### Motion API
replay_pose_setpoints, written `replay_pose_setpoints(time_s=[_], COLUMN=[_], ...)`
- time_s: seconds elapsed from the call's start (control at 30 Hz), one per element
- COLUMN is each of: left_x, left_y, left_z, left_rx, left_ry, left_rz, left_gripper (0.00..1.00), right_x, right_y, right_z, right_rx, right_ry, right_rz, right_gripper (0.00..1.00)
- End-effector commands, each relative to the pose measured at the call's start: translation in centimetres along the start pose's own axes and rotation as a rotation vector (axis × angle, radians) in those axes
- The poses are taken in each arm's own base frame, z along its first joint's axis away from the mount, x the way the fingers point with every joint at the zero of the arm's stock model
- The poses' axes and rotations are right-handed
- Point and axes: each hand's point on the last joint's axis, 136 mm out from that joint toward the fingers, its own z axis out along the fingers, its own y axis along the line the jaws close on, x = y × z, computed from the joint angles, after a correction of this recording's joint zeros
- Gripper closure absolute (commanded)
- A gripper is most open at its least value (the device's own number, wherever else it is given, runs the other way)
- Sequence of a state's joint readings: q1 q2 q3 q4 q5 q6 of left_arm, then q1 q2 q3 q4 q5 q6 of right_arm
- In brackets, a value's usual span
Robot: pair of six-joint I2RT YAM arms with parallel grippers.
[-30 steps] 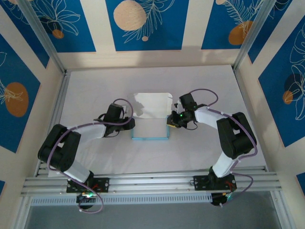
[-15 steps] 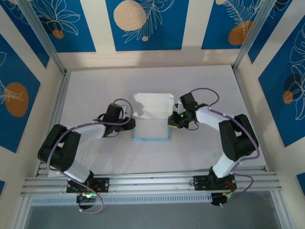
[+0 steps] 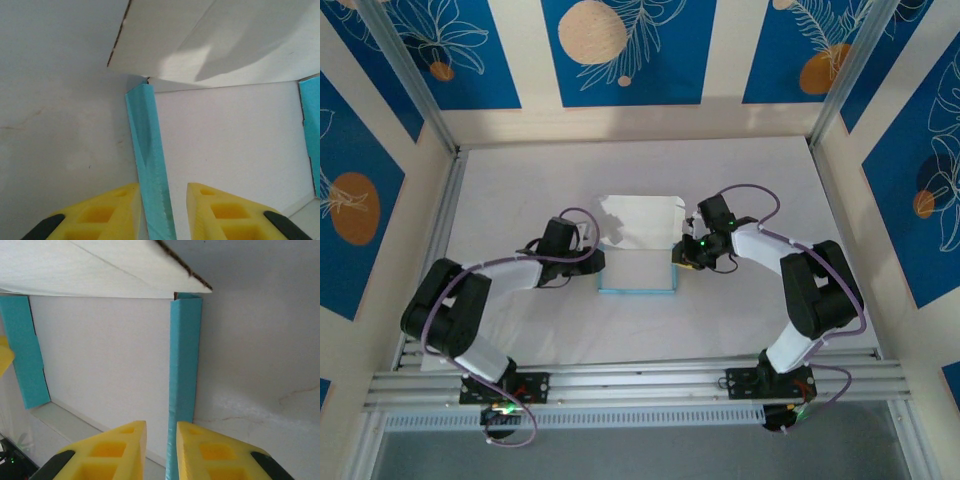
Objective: Fold the paper box
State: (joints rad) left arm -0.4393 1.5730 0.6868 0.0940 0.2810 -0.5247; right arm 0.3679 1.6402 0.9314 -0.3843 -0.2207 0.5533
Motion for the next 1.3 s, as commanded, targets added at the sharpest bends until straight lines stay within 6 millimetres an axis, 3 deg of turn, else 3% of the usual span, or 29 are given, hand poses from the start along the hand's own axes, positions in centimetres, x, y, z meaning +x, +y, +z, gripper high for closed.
replay_pose_setpoints(time_s=[0.0,0.47,0.7,0.9,1.27], left_x=[0.3,0.5,0.7,0.7,0.9], left_y=[0.5,0.8,0.7,0.4,-0.4], left_z=[0.3,0.8,1.2,1.4,2.0], left_rx=[0.003,0.003,0.019,0.039,0.048], left_ry=[0.020,0.032,0.042,0.047,0.062], left_rz=[-0.011,-0.021,-0.031,-0.036,-0.011], left_gripper=[0.71,0.74,0.76,0.82,0.89], right_x=[-0.1,0.0,0.7,1.2,1.8], right_y=[0.6,-0.3,-0.5,-0.5,-1.0], right_z=[0.3,0.5,1.5,2.4,3.1], right_rx=[-0.032,-0.018,-0.005,0.035,0.169], right_ry=[0.024,0.022,0.052,0.067,0.082], right_rz=[-0.009,0.003,-0.003,-0.020,-0.058], right_gripper=[0.76,0.79,0.84,0.90,0.92])
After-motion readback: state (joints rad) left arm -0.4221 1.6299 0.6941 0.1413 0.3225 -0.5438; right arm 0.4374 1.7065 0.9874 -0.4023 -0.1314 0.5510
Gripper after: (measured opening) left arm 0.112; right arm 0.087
